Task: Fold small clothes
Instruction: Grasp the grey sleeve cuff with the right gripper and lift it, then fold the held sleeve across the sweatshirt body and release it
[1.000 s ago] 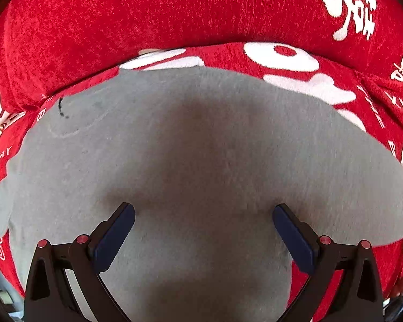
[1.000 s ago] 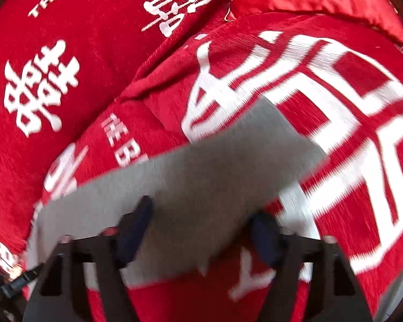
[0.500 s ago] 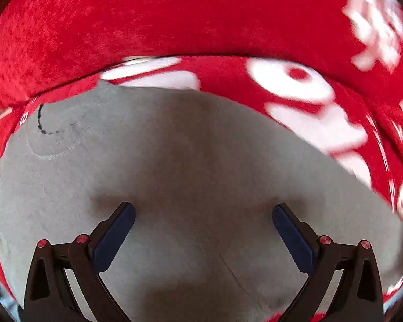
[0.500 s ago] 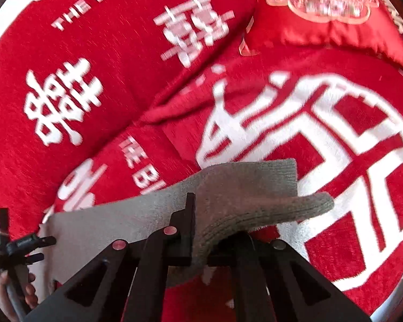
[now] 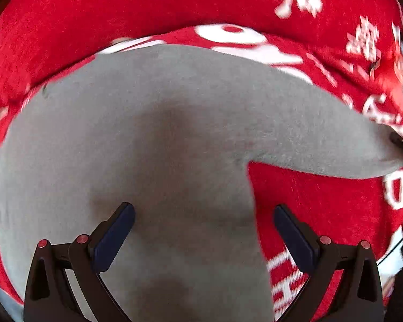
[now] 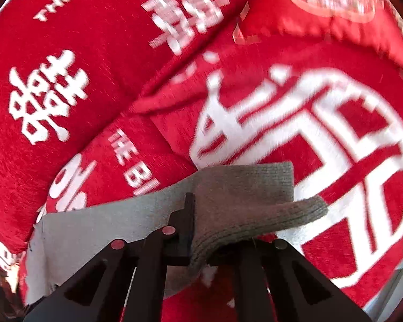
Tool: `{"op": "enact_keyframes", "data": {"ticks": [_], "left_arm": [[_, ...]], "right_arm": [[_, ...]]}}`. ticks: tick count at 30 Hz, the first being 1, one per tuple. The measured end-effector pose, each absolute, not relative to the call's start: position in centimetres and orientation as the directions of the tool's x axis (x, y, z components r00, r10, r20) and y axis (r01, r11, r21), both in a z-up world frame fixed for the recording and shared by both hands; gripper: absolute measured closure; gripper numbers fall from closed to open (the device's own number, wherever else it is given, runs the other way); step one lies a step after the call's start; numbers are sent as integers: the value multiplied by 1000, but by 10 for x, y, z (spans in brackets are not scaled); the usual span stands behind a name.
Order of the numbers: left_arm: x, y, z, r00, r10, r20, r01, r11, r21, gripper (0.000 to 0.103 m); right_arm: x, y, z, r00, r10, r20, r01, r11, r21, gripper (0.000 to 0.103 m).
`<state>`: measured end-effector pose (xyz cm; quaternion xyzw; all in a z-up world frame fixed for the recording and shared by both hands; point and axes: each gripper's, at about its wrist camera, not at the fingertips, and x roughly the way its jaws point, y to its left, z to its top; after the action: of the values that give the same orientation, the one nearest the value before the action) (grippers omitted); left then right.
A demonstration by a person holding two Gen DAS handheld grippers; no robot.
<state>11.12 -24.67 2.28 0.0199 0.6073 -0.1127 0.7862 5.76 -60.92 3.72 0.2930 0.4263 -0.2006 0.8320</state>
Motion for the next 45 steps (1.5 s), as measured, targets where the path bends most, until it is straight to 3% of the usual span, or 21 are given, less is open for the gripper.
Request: {"op": "enact_keyframes", "data": {"ticks": [7,12,17,24,32,34,35,36,38,42,45], "left_arm": [[100,-127,27,258,-186,-948,-41,978,-204,0],[89,-36,30,312,-188,-931,-194,947,-257,0],[68,45,35,368,-152,-917,-284,921,-266,0],[31,126,16,393,-131,-910,-382,877,-291,0],[9,165,-1,408,-180,-895,-410,840,-356,0],[6,167,-3,412,-192,-890,-413,831,-371,0],[5,168,-3,413,-196,-889,-415,829,-375,0],[4,169,-4,414,-198,-888,-415,827,-379,0],[2,170,-2,421,-197,-886,-413,827,-380,0],[-4,171,6,435,-192,-880,-418,822,-386,0],[-1,170,18,453,-184,-872,-407,828,-386,0]], "right_arm": [[80,-509,133,673,-113,-731,416,875,248,97],[111,-369,199,745,-7,-667,198,957,211,97],[138,-234,221,763,82,-641,41,984,175,97],[173,-73,137,623,75,-778,-84,996,29,97],[181,20,27,489,-94,-867,-185,960,-208,96],[180,34,18,466,-115,-877,-232,941,-247,89],[177,43,16,461,-125,-879,-274,922,-275,77],[175,51,16,464,-126,-877,-306,906,-292,56],[163,65,25,502,-112,-857,-365,872,-327,34],[138,74,71,546,46,-837,-469,844,-259,33],[131,45,109,580,113,-807,-448,871,-200,28]]}}
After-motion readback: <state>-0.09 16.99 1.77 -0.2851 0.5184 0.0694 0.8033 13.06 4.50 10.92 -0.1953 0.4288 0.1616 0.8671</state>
